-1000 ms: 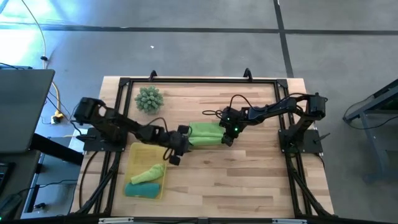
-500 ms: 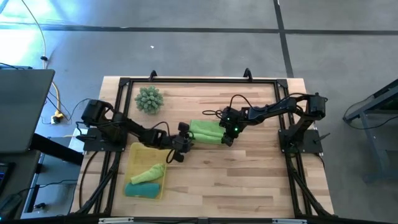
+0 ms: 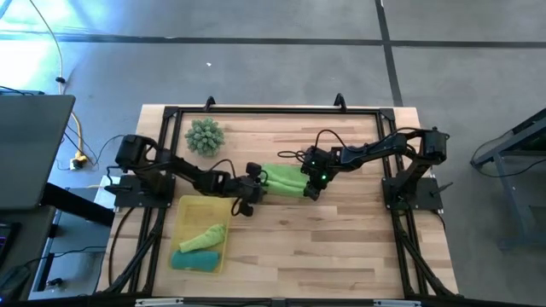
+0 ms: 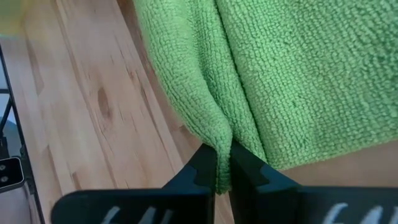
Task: Roll microfiber towels into tight, uniform cylinder then place into a basket
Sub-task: Roll the green towel
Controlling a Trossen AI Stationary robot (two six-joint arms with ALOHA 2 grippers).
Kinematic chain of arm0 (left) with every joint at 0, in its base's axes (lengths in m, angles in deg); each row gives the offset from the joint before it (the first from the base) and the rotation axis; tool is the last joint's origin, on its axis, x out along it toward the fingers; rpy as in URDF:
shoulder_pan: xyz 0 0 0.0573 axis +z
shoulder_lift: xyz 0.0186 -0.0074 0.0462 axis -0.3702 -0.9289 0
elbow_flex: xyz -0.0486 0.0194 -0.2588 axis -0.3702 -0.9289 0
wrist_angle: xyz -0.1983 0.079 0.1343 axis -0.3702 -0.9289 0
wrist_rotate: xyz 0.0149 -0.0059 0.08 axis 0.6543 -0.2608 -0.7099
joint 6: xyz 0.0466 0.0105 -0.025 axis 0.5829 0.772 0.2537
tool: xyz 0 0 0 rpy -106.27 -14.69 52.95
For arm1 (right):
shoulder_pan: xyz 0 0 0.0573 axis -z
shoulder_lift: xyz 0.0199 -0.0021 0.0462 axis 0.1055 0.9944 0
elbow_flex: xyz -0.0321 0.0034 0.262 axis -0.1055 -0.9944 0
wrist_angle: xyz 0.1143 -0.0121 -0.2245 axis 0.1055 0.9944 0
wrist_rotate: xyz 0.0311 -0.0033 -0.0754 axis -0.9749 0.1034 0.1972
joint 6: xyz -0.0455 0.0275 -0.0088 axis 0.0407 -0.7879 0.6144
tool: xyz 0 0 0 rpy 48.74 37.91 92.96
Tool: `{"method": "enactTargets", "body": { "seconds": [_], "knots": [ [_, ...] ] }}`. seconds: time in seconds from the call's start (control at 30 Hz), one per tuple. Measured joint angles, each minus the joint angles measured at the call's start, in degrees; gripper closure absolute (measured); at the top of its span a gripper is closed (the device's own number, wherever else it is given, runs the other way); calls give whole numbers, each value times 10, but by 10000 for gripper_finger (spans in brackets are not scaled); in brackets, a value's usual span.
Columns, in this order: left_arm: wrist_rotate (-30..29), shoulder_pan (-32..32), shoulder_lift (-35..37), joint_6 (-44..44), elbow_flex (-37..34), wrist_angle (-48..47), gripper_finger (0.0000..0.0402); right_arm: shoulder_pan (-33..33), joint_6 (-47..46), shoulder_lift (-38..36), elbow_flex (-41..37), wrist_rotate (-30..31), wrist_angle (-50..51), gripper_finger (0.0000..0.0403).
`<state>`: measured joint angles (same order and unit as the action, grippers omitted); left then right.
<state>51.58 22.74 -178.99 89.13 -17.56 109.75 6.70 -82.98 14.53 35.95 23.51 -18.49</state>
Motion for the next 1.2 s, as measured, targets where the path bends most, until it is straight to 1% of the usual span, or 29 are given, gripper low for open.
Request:
{"method": "enactTargets", "body": {
  "seconds": [0.13, 0.23, 0.33, 0.4, 0.47, 0.53, 0.63, 0.73, 0.83, 0.9, 0.97, 1.0, 1.1, 1.2],
  "knots": [
    [9, 17, -20, -6, 0, 3, 280, 0, 0, 0, 0, 2, -1, 396],
    [30, 28, -35, -37, 3, 11, 280, 0, 1, 0, 0, 2, -2, 396],
    [84, 39, -48, -92, 9, 10, 280, 0, 3, 0, 0, 2, -3, 394],
    [125, 47, -56, -127, 17, 3, 280, 0, 19, 1, 0, 2, -5, 385],
    [159, 55, -59, -167, 27, -20, 281, 0, 45, 0, 0, 2, -6, 367],
    [180, 60, -62, -202, 35, -39, 288, 0, 65, -5, -1, 4, -5, 342],
    [199, 64, -62, -239, 36, -42, 312, 5, 86, -22, -2, 4, 5, 308],
    [218, 65, -63, -276, 36, -39, 348, 8, 116, -48, -1, 3, 25, 285],
    [272, 67, -63, -321, 36, -39, 385, 5, 152, -80, -1, 8, 56, 274],
    [315, 71, -65, -361, 36, -38, 394, -3, 177, -106, -1, 16, 70, 273],
    [347, 76, -66, -400, 36, -38, 391, -18, 214, -130, -1, 39, 74, 274],
    [360, 77, -66, -418, 35, -39, 390, -30, 235, -143, -1, 61, 74, 274],
    [392, 82, -67, -463, 35, -43, 392, -81, 319, -169, -1, 139, 63, 274],
    [399, 85, -67, -481, 35, -42, 393, -145, 386, -176, -1, 223, 49, 275]
  ]
}}
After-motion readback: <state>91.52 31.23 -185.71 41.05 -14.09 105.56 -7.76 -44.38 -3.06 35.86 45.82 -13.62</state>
